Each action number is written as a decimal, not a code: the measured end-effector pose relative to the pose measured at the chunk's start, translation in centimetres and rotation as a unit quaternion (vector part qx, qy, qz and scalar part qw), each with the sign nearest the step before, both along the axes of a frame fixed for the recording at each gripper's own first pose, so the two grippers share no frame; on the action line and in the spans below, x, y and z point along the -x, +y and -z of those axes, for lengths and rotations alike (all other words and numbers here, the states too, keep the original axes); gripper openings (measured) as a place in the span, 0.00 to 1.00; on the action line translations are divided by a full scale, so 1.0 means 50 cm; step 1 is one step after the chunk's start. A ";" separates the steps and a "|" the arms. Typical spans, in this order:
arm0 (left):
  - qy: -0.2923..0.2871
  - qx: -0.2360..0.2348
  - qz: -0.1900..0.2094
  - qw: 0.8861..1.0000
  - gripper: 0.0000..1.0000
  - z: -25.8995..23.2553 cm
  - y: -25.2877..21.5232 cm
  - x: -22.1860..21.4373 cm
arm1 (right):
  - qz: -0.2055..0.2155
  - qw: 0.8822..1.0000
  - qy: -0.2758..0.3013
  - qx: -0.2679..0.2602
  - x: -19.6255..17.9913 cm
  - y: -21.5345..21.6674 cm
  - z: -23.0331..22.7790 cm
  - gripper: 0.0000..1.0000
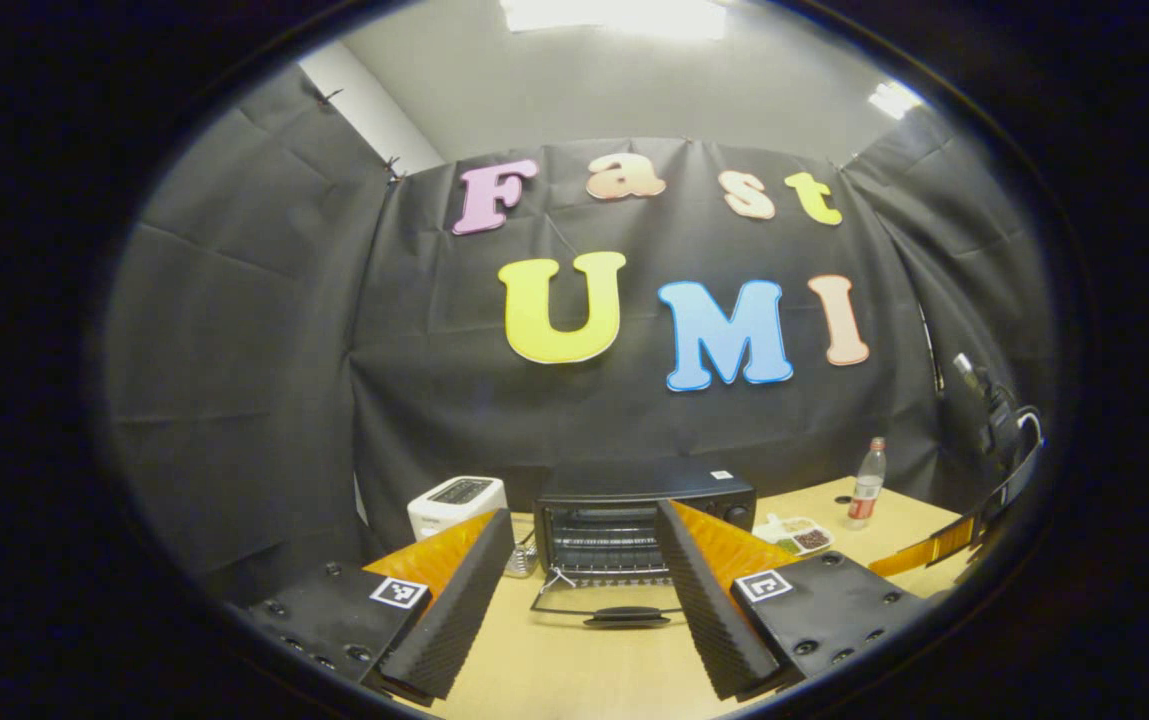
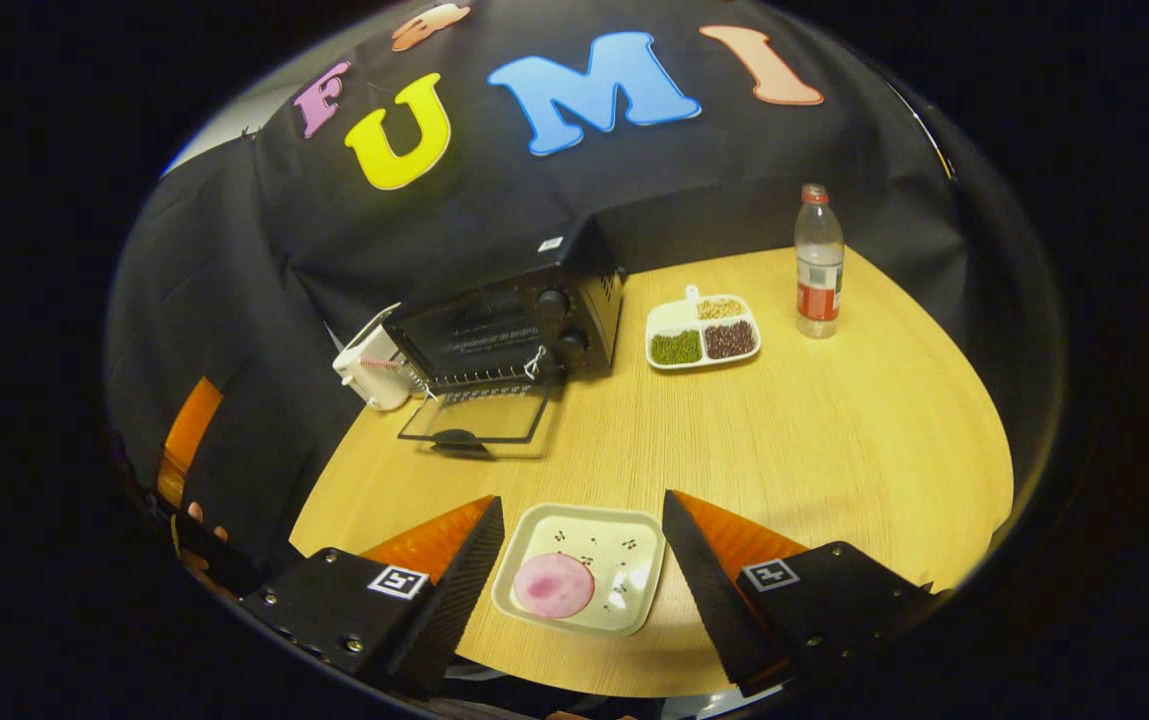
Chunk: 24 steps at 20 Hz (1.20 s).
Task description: Open the electric oven with the left hand, put the food in, and close the electric oven.
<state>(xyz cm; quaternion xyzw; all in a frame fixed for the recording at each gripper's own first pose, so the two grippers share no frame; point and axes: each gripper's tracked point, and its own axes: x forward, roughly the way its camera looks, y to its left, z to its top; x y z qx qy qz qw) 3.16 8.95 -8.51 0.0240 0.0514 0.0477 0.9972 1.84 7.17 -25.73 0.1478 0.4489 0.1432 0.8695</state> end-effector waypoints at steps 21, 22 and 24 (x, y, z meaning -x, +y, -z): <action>0.005 -0.004 -0.031 0.999 0.91 0.003 0.049 0.031 | -0.022 0.955 0.293 -0.031 0.071 -0.007 0.243 0.65; 0.005 -0.004 -0.032 0.999 0.96 0.008 0.050 0.029 | -0.024 0.955 0.295 -0.033 0.072 -0.008 0.243 0.63; 0.007 -0.002 -0.035 0.999 0.96 0.011 0.054 0.028 | -0.026 0.952 0.304 0.003 0.081 -0.033 0.261 0.54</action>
